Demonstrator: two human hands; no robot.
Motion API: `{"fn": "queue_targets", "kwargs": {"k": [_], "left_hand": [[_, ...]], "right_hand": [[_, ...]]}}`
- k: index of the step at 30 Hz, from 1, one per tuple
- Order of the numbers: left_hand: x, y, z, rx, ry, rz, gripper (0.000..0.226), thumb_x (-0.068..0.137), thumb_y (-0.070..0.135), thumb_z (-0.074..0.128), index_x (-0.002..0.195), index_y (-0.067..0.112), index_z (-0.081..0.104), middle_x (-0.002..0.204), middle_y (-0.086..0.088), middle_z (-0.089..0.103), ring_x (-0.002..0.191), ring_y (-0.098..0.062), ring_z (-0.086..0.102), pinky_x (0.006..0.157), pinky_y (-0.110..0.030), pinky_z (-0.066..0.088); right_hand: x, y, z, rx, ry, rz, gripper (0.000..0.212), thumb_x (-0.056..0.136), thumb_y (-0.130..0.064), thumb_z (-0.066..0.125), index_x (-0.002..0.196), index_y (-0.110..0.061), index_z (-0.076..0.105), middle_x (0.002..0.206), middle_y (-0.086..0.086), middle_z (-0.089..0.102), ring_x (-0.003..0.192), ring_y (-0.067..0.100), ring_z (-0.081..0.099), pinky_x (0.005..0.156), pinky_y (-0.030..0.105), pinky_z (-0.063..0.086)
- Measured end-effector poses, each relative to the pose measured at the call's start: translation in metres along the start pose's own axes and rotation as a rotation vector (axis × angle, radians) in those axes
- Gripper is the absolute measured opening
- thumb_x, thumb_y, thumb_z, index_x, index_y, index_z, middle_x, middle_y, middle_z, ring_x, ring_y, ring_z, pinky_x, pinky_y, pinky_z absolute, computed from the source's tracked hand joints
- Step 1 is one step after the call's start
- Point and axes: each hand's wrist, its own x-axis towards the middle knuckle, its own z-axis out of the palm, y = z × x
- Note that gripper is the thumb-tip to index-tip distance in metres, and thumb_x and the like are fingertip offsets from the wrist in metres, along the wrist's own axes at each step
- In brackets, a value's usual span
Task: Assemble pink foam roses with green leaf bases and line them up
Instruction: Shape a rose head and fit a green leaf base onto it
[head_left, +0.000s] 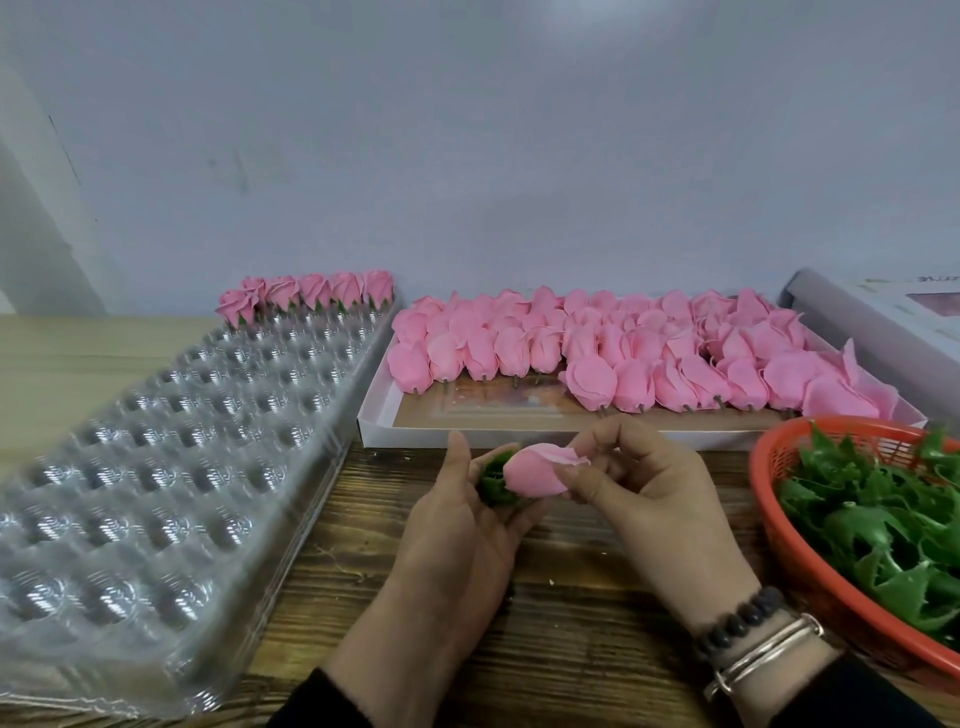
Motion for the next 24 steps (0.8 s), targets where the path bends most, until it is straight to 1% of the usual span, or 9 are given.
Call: {"fn": "queue_targets", "kwargs": {"k": [3,6,9,12,15,17,19,22,24], "left_hand": [[-0.001,0.001,0.001,-0.006,0.015,0.02,0.06,0.096,0.044,0.032,0.117,-0.008,0.053,0.107,-0.025,0.066,0.102,-0.03,0.065,0.084,-0.035,0.053],[0.001,0.0,0.001,-0.04,0.027,0.05,0.052,0.096,0.04,0.035,0.109,-0.005,0.057,0.099,-0.023,0.069,0.085,-0.024,0.07,0.069,-0.029,0.059],[0.0,-0.001,0.001,-0.058,0.026,0.052,0.047,0.096,0.039,0.037,0.101,-0.002,0.06,0.096,-0.023,0.07,0.086,-0.026,0.07,0.065,-0.028,0.058],[-0.001,-0.001,0.002,-0.094,-0.004,0.064,0.046,0.096,0.037,0.036,0.095,-0.002,0.061,0.088,-0.022,0.07,0.08,-0.027,0.07,0.061,-0.027,0.057],[-0.001,-0.003,0.002,-0.091,-0.031,0.067,0.048,0.088,0.04,0.041,0.096,-0.002,0.062,0.091,-0.022,0.069,0.086,-0.027,0.069,0.068,-0.029,0.058],[-0.003,-0.006,0.004,-0.101,-0.069,0.047,0.053,0.08,0.042,0.045,0.102,-0.004,0.06,0.095,-0.022,0.069,0.09,-0.027,0.068,0.073,-0.03,0.058],[-0.007,-0.009,0.006,-0.141,-0.122,0.011,0.057,0.079,0.042,0.046,0.11,-0.005,0.056,0.099,-0.022,0.068,0.092,-0.026,0.069,0.078,-0.031,0.057],[-0.007,-0.01,0.005,-0.15,-0.171,-0.026,0.051,0.079,0.035,0.048,0.111,-0.004,0.055,0.106,-0.023,0.067,0.1,-0.028,0.066,0.092,-0.037,0.05],[-0.005,-0.006,0.002,-0.133,-0.2,-0.027,0.044,0.077,0.023,0.048,0.11,-0.004,0.057,0.108,-0.025,0.066,0.102,-0.031,0.065,0.095,-0.04,0.047]], "right_hand": [[-0.002,-0.002,0.001,-0.062,0.01,-0.019,0.016,0.073,-0.005,0.07,0.072,-0.019,0.062,0.065,0.022,0.057,0.063,0.03,0.052,0.065,0.039,0.047],[-0.002,-0.002,0.001,-0.08,0.017,-0.036,0.017,0.072,-0.006,0.07,0.072,-0.022,0.062,0.066,0.016,0.061,0.065,0.032,0.057,0.065,0.036,0.048],[-0.003,-0.003,0.002,-0.114,-0.011,-0.071,0.025,0.073,-0.004,0.071,0.072,-0.026,0.061,0.069,0.015,0.063,0.069,0.033,0.059,0.067,0.037,0.048],[-0.005,-0.003,0.003,-0.191,-0.036,-0.133,0.035,0.073,0.002,0.071,0.071,-0.031,0.06,0.072,0.009,0.062,0.068,0.023,0.058,0.065,0.028,0.047],[-0.006,-0.003,0.005,-0.259,-0.028,-0.194,0.036,0.073,0.005,0.071,0.072,-0.029,0.059,0.076,-0.005,0.061,0.071,0.008,0.058,0.066,0.013,0.044],[-0.007,-0.003,0.008,-0.323,-0.018,-0.264,0.031,0.072,0.005,0.071,0.073,-0.024,0.059,0.076,-0.013,0.057,0.075,0.0,0.055,0.069,0.007,0.041],[-0.007,-0.004,0.009,-0.364,0.005,-0.313,0.025,0.071,0.001,0.069,0.073,-0.022,0.06,0.075,-0.016,0.054,0.075,-0.006,0.052,0.069,0.004,0.038],[-0.005,-0.004,0.006,-0.36,0.017,-0.281,0.034,0.074,0.002,0.071,0.072,-0.029,0.057,0.074,-0.012,0.056,0.074,0.0,0.054,0.068,0.008,0.041],[-0.004,-0.004,0.003,-0.297,0.014,-0.234,0.03,0.074,0.0,0.071,0.074,-0.028,0.059,0.075,-0.007,0.06,0.073,0.008,0.058,0.067,0.015,0.046]]}}
